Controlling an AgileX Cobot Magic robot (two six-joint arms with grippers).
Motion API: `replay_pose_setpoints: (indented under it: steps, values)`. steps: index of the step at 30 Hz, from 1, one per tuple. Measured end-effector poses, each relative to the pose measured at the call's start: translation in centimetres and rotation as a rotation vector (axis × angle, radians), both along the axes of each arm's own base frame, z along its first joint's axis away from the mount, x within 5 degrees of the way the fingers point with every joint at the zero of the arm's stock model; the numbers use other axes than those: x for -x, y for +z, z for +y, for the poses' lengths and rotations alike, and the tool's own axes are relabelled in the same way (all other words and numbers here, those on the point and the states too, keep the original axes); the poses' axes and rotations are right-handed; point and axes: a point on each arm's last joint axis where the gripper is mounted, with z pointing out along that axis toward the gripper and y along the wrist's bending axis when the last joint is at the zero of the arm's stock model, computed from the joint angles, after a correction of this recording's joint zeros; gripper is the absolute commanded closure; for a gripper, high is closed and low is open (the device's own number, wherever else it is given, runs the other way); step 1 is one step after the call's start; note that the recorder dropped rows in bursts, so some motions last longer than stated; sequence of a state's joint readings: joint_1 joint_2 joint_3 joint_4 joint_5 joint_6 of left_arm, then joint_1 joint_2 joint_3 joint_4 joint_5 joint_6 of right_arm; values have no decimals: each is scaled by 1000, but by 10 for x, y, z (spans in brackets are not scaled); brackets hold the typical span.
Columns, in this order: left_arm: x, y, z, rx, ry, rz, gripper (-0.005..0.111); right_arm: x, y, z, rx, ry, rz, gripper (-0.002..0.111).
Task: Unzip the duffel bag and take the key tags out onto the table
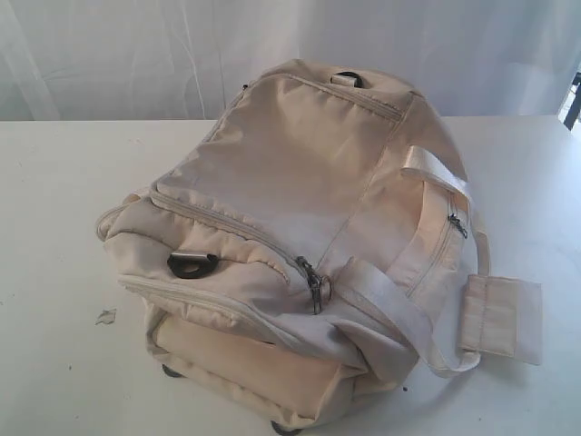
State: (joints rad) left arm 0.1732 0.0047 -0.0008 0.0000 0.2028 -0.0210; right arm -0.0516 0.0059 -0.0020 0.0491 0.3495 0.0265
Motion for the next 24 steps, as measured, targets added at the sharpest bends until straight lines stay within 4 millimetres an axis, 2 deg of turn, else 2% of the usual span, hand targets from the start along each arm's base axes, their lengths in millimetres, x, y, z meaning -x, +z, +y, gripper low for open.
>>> replay_pose_setpoints:
  steps: [17,20,24]
  values:
    - [0,0,0,-2,-1,0,107,0,0,0,-5,-2,-4,108]
    - [0,0,1,-77,-21,12,107,0,0,0,-11,-3,-4,108]
    - [0,0,1,-95,-26,15,107,0,0,0,-13,-4,-4,108]
